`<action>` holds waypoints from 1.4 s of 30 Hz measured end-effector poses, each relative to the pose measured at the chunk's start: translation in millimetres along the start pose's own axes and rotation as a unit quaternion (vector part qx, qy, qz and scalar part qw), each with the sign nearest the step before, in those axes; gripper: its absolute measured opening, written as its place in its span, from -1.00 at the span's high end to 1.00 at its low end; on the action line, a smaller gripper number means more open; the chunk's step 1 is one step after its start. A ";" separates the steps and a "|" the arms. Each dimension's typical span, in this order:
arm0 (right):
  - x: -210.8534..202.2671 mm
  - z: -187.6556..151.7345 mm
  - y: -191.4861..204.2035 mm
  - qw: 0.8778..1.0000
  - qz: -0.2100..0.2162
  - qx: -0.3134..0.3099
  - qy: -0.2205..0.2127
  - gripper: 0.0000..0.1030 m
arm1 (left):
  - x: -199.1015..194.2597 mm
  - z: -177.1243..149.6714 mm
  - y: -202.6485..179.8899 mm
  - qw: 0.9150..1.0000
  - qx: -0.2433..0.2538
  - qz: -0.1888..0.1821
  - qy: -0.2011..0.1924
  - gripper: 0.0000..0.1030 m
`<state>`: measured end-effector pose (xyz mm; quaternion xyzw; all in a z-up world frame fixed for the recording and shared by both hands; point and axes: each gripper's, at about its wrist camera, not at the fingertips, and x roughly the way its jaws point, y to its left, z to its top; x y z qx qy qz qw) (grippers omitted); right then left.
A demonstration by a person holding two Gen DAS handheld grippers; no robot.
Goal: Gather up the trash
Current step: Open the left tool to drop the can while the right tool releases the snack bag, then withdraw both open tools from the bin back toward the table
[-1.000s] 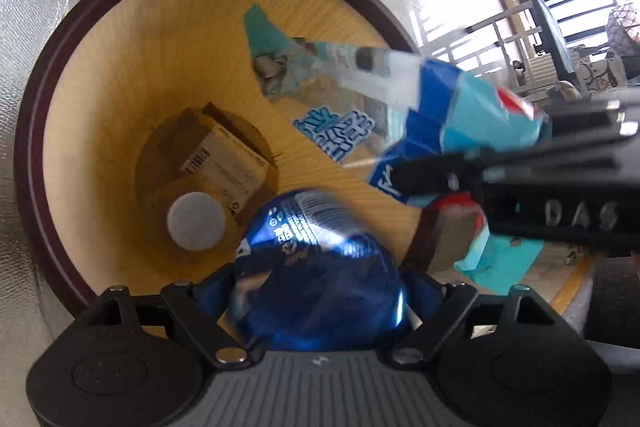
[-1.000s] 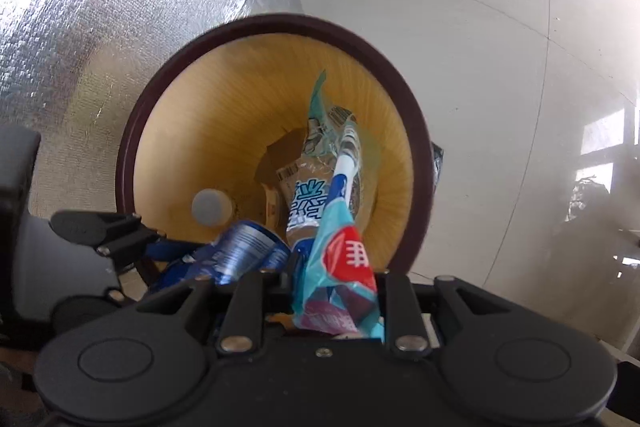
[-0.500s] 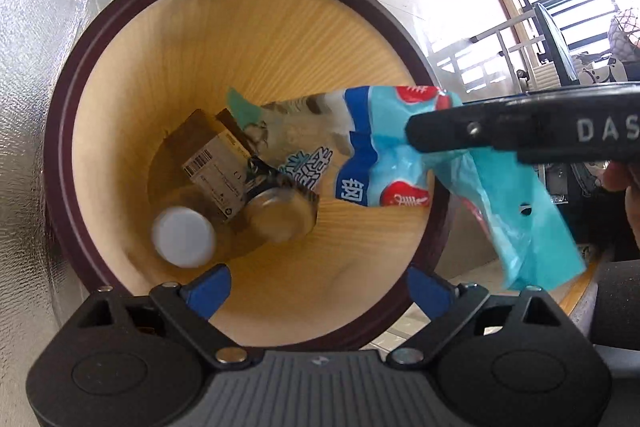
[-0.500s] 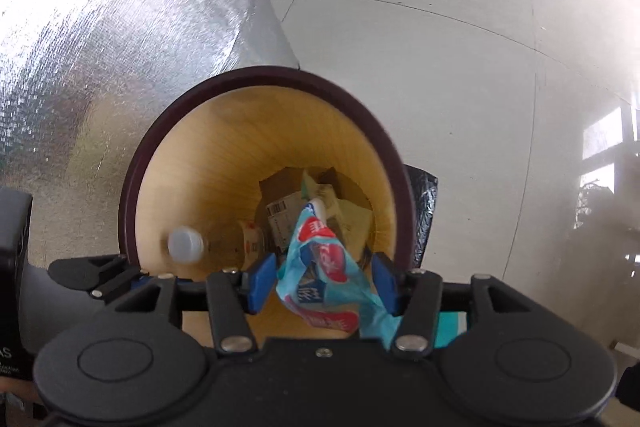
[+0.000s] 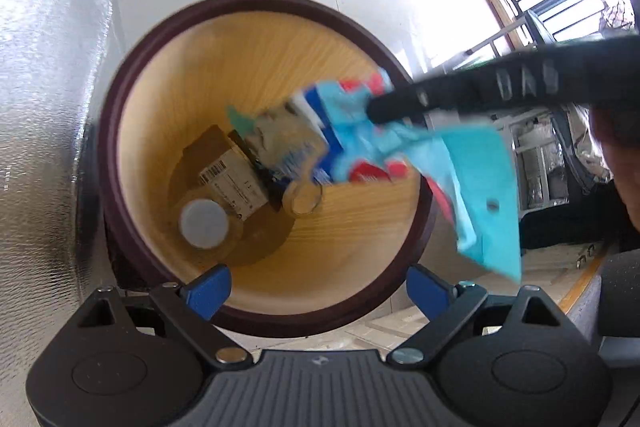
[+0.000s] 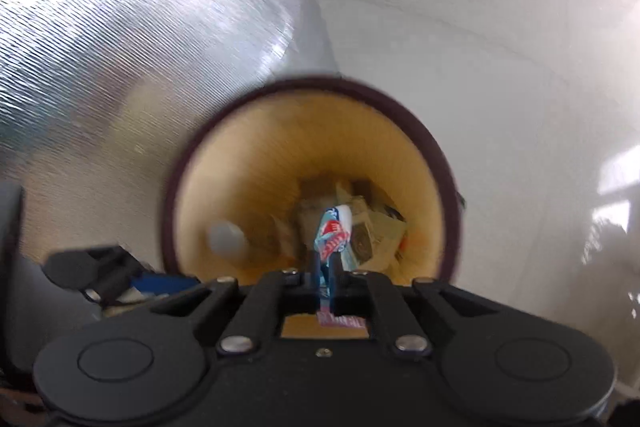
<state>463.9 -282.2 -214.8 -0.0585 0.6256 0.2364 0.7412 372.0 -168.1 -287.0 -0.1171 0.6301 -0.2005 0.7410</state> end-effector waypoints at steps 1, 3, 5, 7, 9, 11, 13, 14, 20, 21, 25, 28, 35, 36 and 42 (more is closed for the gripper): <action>-1.3 6.7 7.1 1.000 0.006 -0.001 -0.011 0.93 | -2.5 0.1 0.8 1.000 -0.002 -0.001 -0.004 -0.81; -7.3 18.9 12.2 0.999 0.022 0.008 -0.031 0.95 | -6.5 0.6 2.5 1.000 -0.005 -0.002 -0.010 -0.81; -11.5 27.4 13.2 0.997 0.041 0.023 -0.054 0.97 | -9.2 0.3 5.2 1.000 -0.007 -0.003 -0.014 -0.81; -10.3 34.0 7.8 0.995 0.051 0.043 -0.074 0.97 | -10.0 0.9 6.0 1.000 -0.008 -0.005 -0.015 -0.81; 2.3 35.5 2.7 0.995 0.035 0.050 -0.082 0.97 | -9.5 1.1 7.5 1.000 -0.007 -0.004 -0.015 -0.81; 24.7 30.8 -6.7 0.995 0.007 0.070 -0.074 0.97 | -8.9 0.9 8.1 1.000 -0.006 -0.003 -0.014 -0.81; 46.4 21.0 -14.7 0.995 -0.014 0.089 -0.049 0.97 | -9.1 1.1 8.0 1.000 -0.003 0.001 -0.013 -0.81; 54.6 15.9 -15.4 0.995 -0.019 0.089 -0.039 0.97 | -9.5 0.9 7.8 1.000 0.000 0.004 -0.013 -0.81; 74.5 -8.6 -20.7 0.996 -0.060 0.069 -0.005 0.70 | -10.1 -0.5 -3.5 0.999 0.023 0.021 -0.013 -0.83; 72.5 -10.4 -25.4 0.995 -0.057 0.081 -0.004 0.52 | -10.7 -0.8 -4.6 0.999 0.025 0.021 -0.014 -0.83; 55.6 -17.8 -34.5 0.994 -0.056 0.096 -0.012 0.07 | -13.9 -1.4 -7.4 0.999 0.032 0.022 -0.015 -0.84; 35.7 -22.3 -34.4 0.993 -0.049 0.105 -0.020 -0.14 | -16.4 -2.3 -9.1 0.999 0.038 0.025 -0.018 -0.91; -4.3 -36.1 -25.8 0.992 -0.024 0.108 -0.057 -0.69 | -31.6 -2.5 -12.5 0.998 0.043 0.038 -0.029 -1.00; -11.8 -39.3 -25.1 0.992 -0.023 0.107 -0.062 -0.73 | -34.3 -2.6 -13.3 0.998 0.043 0.041 -0.031 -1.00; -48.8 -57.0 -22.3 0.988 -0.033 0.116 -0.100 -0.98 | -52.8 -5.3 -20.1 0.996 0.052 0.056 -0.041 -1.00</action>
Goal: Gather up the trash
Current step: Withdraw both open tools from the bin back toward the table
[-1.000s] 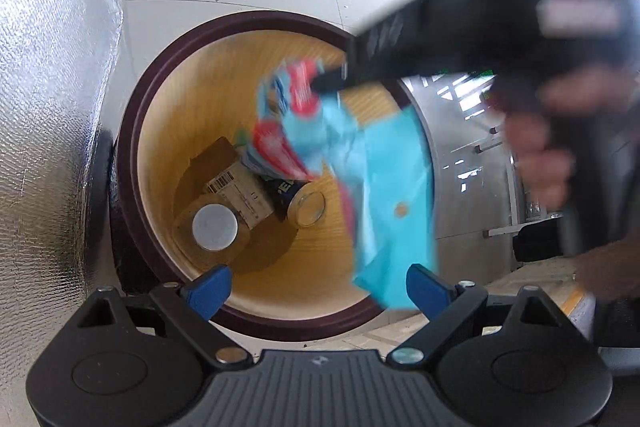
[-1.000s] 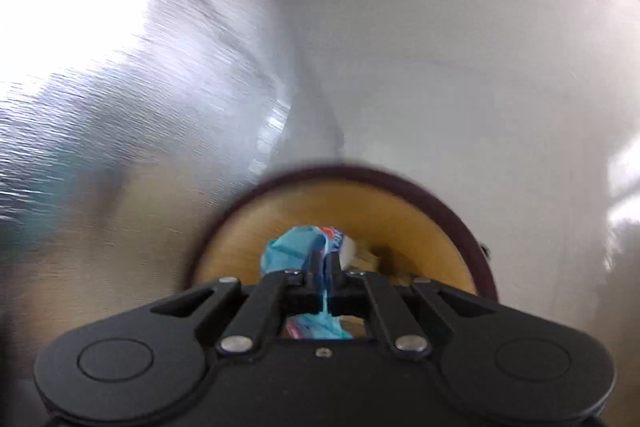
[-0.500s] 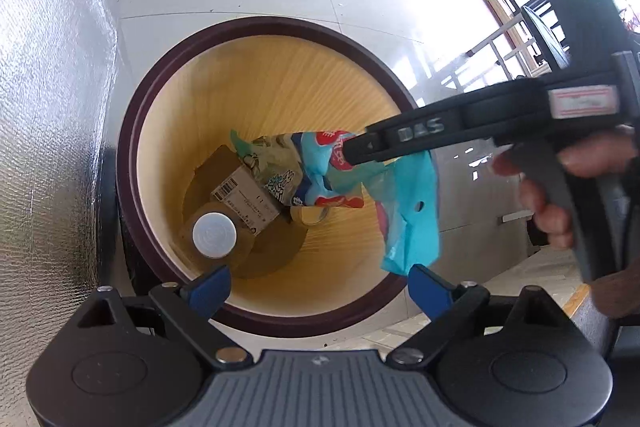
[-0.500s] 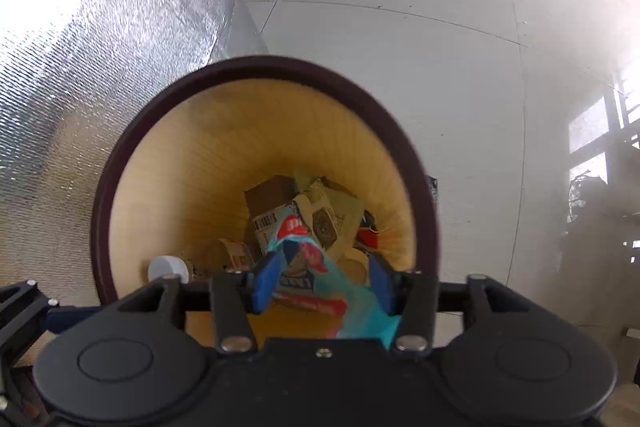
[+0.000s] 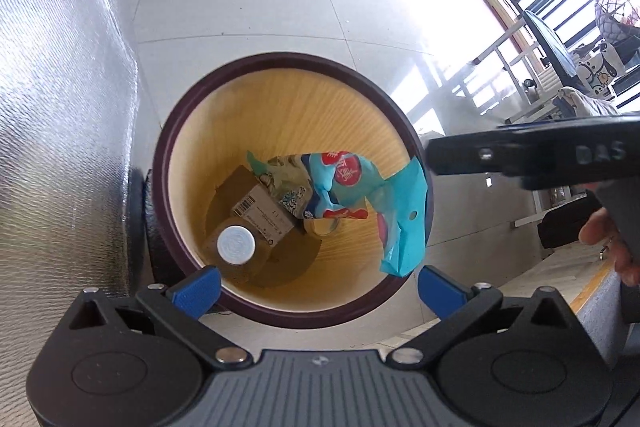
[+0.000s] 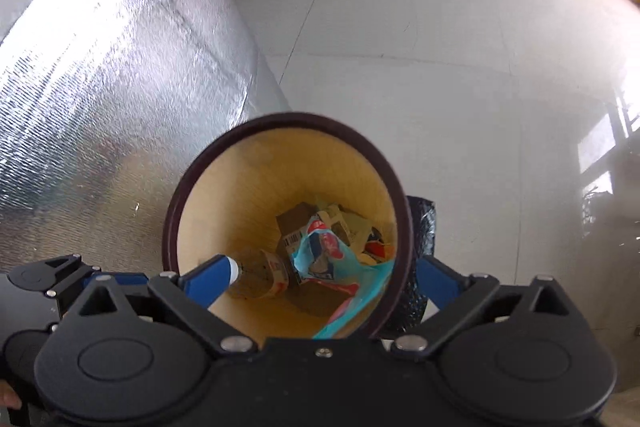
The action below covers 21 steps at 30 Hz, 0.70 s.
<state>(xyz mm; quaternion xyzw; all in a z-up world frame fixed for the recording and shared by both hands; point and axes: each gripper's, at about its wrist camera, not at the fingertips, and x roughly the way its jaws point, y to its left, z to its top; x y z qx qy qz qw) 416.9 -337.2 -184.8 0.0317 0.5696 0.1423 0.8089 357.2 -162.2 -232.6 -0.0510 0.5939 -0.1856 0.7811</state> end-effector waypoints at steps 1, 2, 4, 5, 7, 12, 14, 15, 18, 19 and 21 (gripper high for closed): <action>-5.7 -2.1 -0.1 1.000 -0.005 0.003 -0.007 -1.00 | -4.4 -0.5 -1.3 1.000 0.001 0.003 -0.002 -1.00; -11.2 -4.4 0.0 1.000 -0.011 0.005 -0.013 -1.00 | -8.4 -1.0 -1.9 1.000 0.002 0.005 -0.004 -1.00; -22.9 -10.0 -1.5 1.000 -0.018 0.010 -0.023 -1.00 | -16.6 -2.0 -2.3 1.000 0.002 0.009 -0.009 -1.00; -28.9 -13.4 -2.6 0.999 -0.020 0.014 -0.027 -1.00 | -21.0 -2.5 -2.4 1.000 0.002 0.010 -0.011 -1.00; -41.5 -20.0 -3.3 0.999 -0.022 0.019 -0.036 -1.00 | -29.4 -3.5 -2.3 1.000 0.002 0.015 -0.018 -1.00; -69.4 -39.4 2.0 0.998 -0.029 0.025 -0.058 -1.00 | -51.1 -7.3 -0.4 0.999 -0.005 0.026 -0.036 -1.00; -78.9 -48.5 5.8 0.997 -0.032 0.027 -0.066 -1.00 | -59.3 -9.4 -0.1 0.999 -0.006 0.027 -0.042 -1.00; -82.6 -52.0 7.7 0.997 -0.034 0.029 -0.070 -1.00 | -63.2 -10.5 -0.3 0.999 -0.006 0.028 -0.044 -1.00; -96.4 -63.9 7.7 0.995 -0.037 0.041 -0.081 -1.00 | -74.8 -14.8 -1.8 0.998 0.000 0.033 -0.051 -1.00; -100.8 -68.0 8.0 0.995 -0.038 0.045 -0.084 -1.00 | -77.9 -16.6 -2.1 0.998 0.001 0.034 -0.053 -1.00; -108.3 -75.6 10.1 0.994 -0.042 0.050 -0.090 -1.00 | -85.2 -19.5 -2.3 0.998 0.002 0.035 -0.058 -1.00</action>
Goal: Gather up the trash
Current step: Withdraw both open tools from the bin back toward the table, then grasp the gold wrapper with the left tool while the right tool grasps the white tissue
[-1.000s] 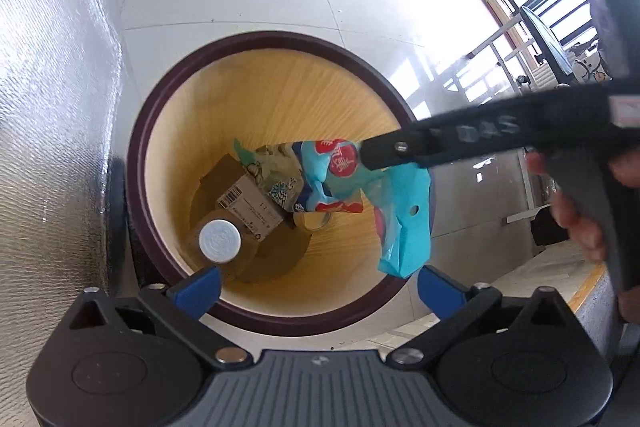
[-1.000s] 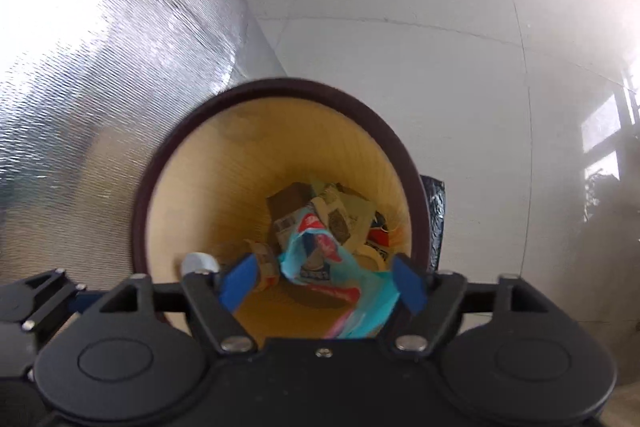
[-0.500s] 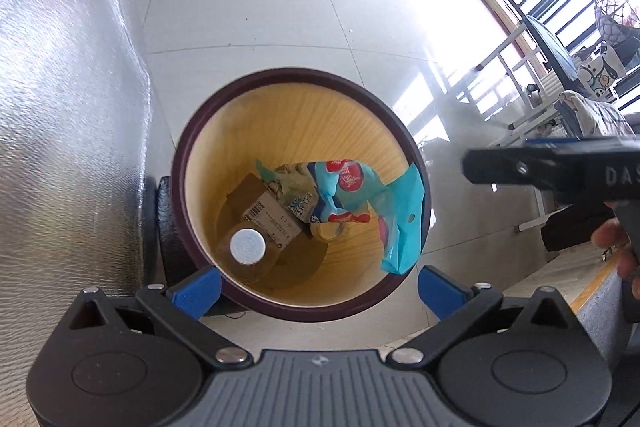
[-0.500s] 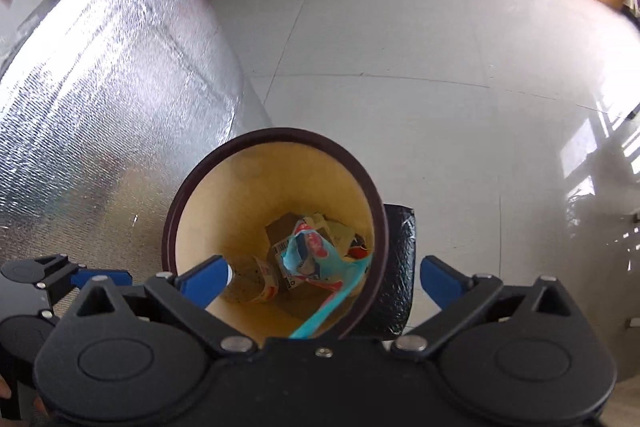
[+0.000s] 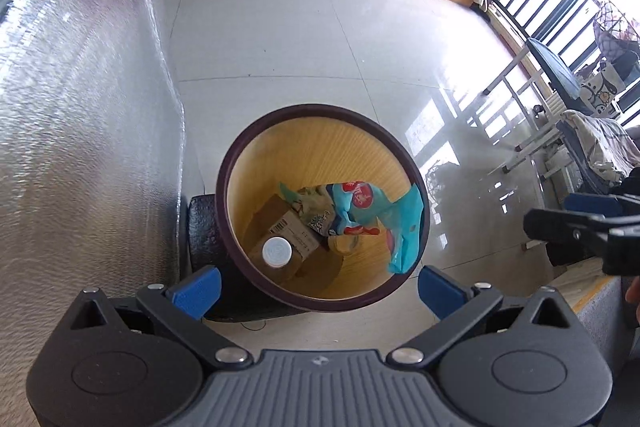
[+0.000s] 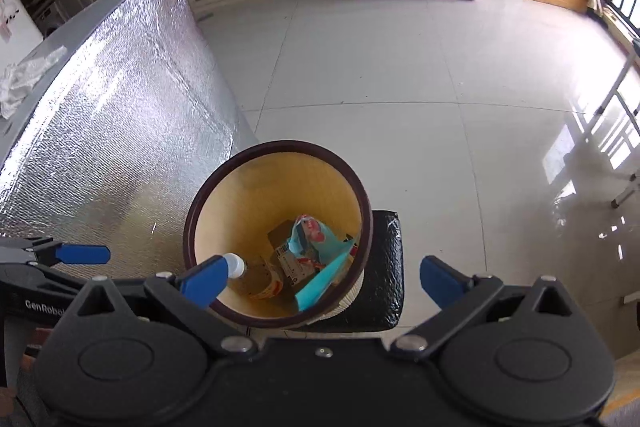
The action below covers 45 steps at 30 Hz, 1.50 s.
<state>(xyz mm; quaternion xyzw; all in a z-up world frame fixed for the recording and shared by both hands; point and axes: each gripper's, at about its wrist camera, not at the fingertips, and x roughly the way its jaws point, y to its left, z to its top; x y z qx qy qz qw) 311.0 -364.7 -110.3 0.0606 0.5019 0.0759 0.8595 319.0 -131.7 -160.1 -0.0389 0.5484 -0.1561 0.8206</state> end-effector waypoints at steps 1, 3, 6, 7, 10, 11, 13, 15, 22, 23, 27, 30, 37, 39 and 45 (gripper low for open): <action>-4.7 -3.4 0.9 1.000 -0.003 -0.001 -0.003 -1.00 | -3.7 -1.2 0.2 1.000 0.001 0.000 -0.003 -1.00; -12.7 -8.9 2.6 1.000 -0.006 0.001 -0.009 -1.00 | -10.9 -3.6 -1.0 1.000 0.004 0.000 -0.008 -1.00; -24.7 -17.9 4.4 1.000 -0.006 0.010 -0.014 -1.00 | -24.8 -8.2 -6.9 1.000 0.023 0.007 -0.020 -1.00; -28.3 -20.6 4.9 1.000 -0.007 0.012 -0.015 -1.00 | -29.4 -9.8 -8.2 0.999 0.028 0.008 -0.025 -1.00; -38.9 -27.3 8.2 1.000 -0.011 0.016 -0.021 -1.00 | -42.6 -14.4 -9.9 0.999 0.034 0.003 -0.035 -1.00; -42.3 -29.6 8.7 1.000 -0.012 0.017 -0.023 -1.00 | -46.1 -15.3 -9.7 0.999 0.034 0.002 -0.038 -1.00; -49.9 -33.4 11.4 0.999 -0.017 0.017 -0.028 -1.00 | -54.4 -18.0 -9.7 0.998 0.035 0.002 -0.045 -1.00; -57.7 -37.0 14.8 0.999 -0.020 0.016 -0.034 -1.00 | -63.2 -20.6 -9.7 0.998 0.036 0.001 -0.052 -1.00; -87.8 -45.0 28.9 0.998 -0.026 0.014 -0.064 -1.00 | -106.6 -29.6 -6.4 0.994 0.041 -0.011 -0.097 -1.00; -91.6 -46.8 29.4 0.997 -0.025 0.015 -0.068 -1.00 | -113.9 -31.1 -5.2 0.994 0.041 -0.012 -0.105 -1.00; -108.1 -52.0 39.5 0.995 -0.028 0.018 -0.091 -1.00 | -145.0 -38.3 2.2 0.989 0.039 -0.014 -0.140 -1.00; -120.3 -53.1 50.1 0.993 -0.026 0.023 -0.112 -1.00 | -168.6 -43.4 14.1 0.986 0.035 -0.009 -0.165 -1.00; -136.4 -48.4 84.9 0.988 -0.017 0.006 -0.152 -1.00 | -220.3 -54.0 56.9 0.975 0.013 0.017 -0.221 -1.00; -138.4 -44.5 97.8 0.987 -0.009 0.002 -0.162 -1.00 | -231.2 -56.7 71.0 0.972 0.004 0.027 -0.233 -1.00; -137.8 -29.8 145.0 0.982 0.024 -0.031 -0.183 -1.00 | -256.5 -67.3 117.9 0.962 -0.034 0.065 -0.264 -1.00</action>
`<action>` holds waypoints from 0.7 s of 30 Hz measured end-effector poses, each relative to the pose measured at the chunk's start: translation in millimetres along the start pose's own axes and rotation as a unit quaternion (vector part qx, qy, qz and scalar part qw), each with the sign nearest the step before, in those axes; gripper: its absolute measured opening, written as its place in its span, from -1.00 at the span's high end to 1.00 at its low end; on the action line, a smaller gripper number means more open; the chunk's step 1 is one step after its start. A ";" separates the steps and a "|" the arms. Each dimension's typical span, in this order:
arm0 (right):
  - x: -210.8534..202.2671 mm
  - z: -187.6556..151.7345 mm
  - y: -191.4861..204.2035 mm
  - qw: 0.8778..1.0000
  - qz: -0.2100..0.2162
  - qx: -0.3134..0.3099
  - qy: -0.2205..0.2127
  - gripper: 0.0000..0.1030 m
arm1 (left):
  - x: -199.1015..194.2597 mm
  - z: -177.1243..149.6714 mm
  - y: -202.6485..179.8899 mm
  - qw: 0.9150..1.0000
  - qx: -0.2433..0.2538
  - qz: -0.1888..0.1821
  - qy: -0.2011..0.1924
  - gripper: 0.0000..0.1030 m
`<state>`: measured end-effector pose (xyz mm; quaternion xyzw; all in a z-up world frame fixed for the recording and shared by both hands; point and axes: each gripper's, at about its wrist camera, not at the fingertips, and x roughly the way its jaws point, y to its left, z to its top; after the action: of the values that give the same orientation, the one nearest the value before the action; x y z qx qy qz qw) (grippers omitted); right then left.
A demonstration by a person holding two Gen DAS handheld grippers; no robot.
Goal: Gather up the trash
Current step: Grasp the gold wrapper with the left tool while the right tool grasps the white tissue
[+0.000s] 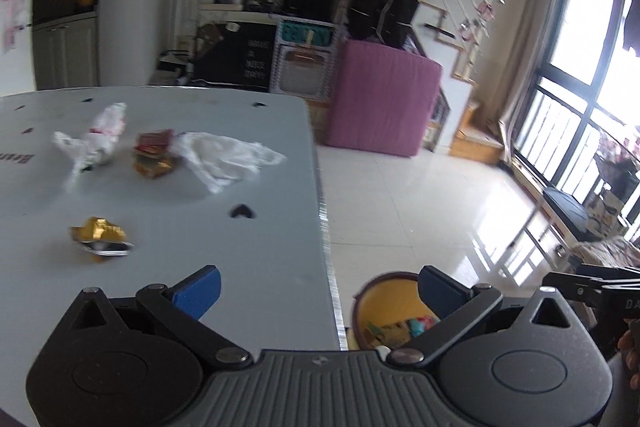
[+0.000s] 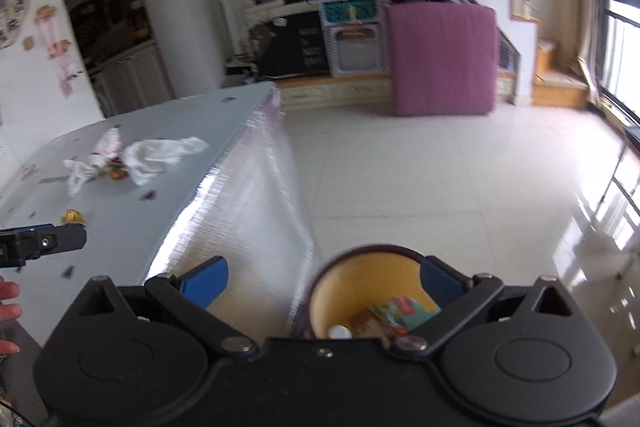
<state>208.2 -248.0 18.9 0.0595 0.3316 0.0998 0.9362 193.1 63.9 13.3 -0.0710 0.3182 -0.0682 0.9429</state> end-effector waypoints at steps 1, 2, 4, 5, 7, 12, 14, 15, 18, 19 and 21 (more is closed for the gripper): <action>2.5 2.9 8.4 1.000 0.008 -0.005 -0.003 -1.00 | -2.7 0.6 9.0 1.000 -0.007 0.008 -0.005 -1.00; 4.9 5.9 17.2 1.000 0.014 -0.010 -0.006 -1.00 | -5.4 0.7 16.7 1.000 -0.013 0.015 -0.009 -1.00; 10.0 10.8 35.2 0.999 0.027 -0.022 -0.010 -1.00 | -10.3 -0.1 34.5 0.999 -0.026 0.029 -0.019 -1.00; 12.5 12.4 44.3 0.999 0.033 -0.029 -0.012 -1.00 | -12.1 -0.5 42.9 0.999 -0.030 0.036 -0.024 -1.00; 19.9 17.1 61.9 0.998 0.043 -0.041 -0.015 -1.00 | -15.7 -2.3 58.6 0.998 -0.037 0.048 -0.035 -1.00; 37.1 24.3 100.8 0.995 0.067 -0.064 -0.022 -1.00 | -14.3 -3.1 96.0 0.996 -0.037 0.067 -0.050 -1.00; 44.5 26.4 114.4 0.995 0.073 -0.071 -0.024 -1.00 | -9.6 -4.0 110.6 0.996 -0.030 0.063 -0.052 -1.00; 48.4 27.7 120.6 0.994 0.076 -0.074 -0.025 -1.00 | -6.2 -3.8 118.0 0.996 -0.027 0.061 -0.052 -1.00; 58.4 29.4 136.3 0.993 0.086 -0.078 -0.024 -1.00 | 8.3 -0.2 145.0 0.998 -0.025 0.044 -0.045 -1.00; 62.0 30.4 141.1 0.993 0.088 -0.079 -0.023 -1.00 | 15.3 1.4 154.9 0.998 -0.030 0.036 -0.040 -1.00; 69.2 32.4 148.3 0.992 0.092 -0.081 -0.022 -1.00 | 27.1 3.2 173.2 0.998 -0.043 0.032 -0.028 -1.00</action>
<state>259.4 -89.6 28.1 0.0162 0.2947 0.2101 0.9320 230.8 229.3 -30.9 -0.1028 0.2967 -0.0222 0.9492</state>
